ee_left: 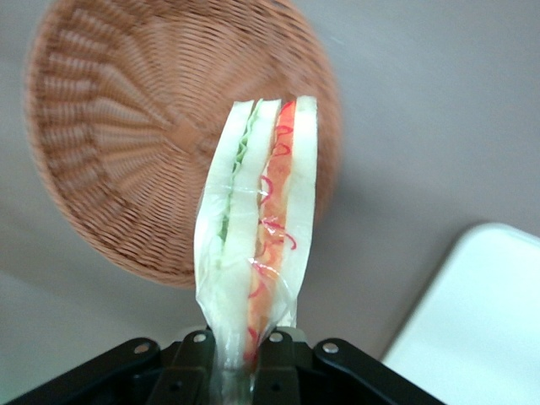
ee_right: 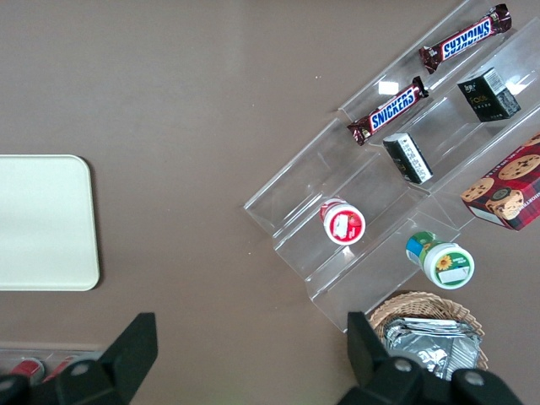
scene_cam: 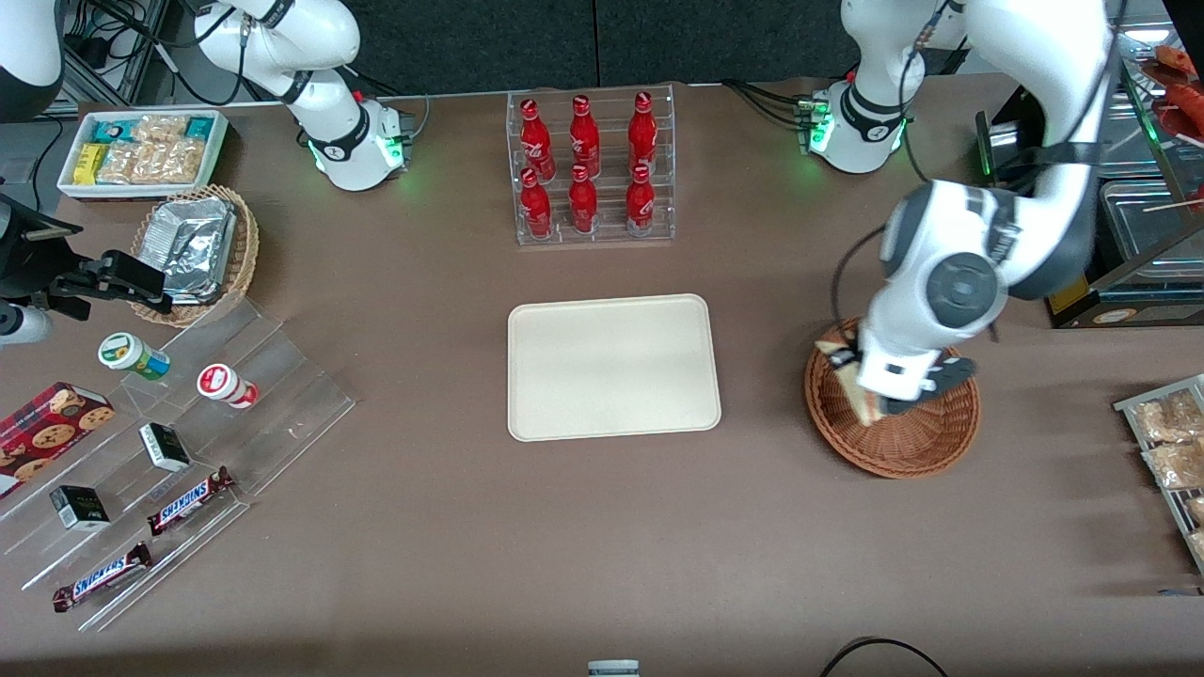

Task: Place sandwich from basket to tray
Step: 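Lift the sandwich and carry it over the cream tray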

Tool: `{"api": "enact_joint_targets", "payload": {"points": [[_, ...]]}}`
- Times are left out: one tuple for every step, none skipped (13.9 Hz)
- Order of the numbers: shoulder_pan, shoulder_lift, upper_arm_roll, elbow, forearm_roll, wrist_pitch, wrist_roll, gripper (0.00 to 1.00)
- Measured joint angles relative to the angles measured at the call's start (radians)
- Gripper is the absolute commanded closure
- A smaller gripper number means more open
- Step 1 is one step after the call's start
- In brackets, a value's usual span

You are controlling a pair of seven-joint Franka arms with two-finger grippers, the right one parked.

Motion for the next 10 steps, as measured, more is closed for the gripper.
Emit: {"api": "enact_joint_targets", "payload": {"points": [[-0.028,0.002,-0.015,0.007,0.0,0.0,-0.001,1.0],[-0.057,0.005,-0.03,0.016,-0.002,0.0,-0.002,1.0],[-0.085,0.011,-0.042,0.026,-0.01,0.0,-0.004,1.0],[-0.113,0.024,-0.053,0.038,-0.02,0.001,-0.004,1.0],[-0.143,0.045,-0.06,0.056,-0.026,0.003,-0.006,1.0],[-0.176,0.072,-0.063,0.081,-0.027,0.005,-0.01,1.0],[-0.209,0.104,-0.066,0.112,-0.027,0.006,-0.013,1.0],[-0.244,0.142,-0.067,0.148,-0.027,0.008,-0.013,1.0],[-0.278,0.182,-0.067,0.188,-0.027,0.009,-0.013,1.0],[-0.31,0.221,-0.068,0.227,-0.027,0.009,-0.013,1.0]]}}
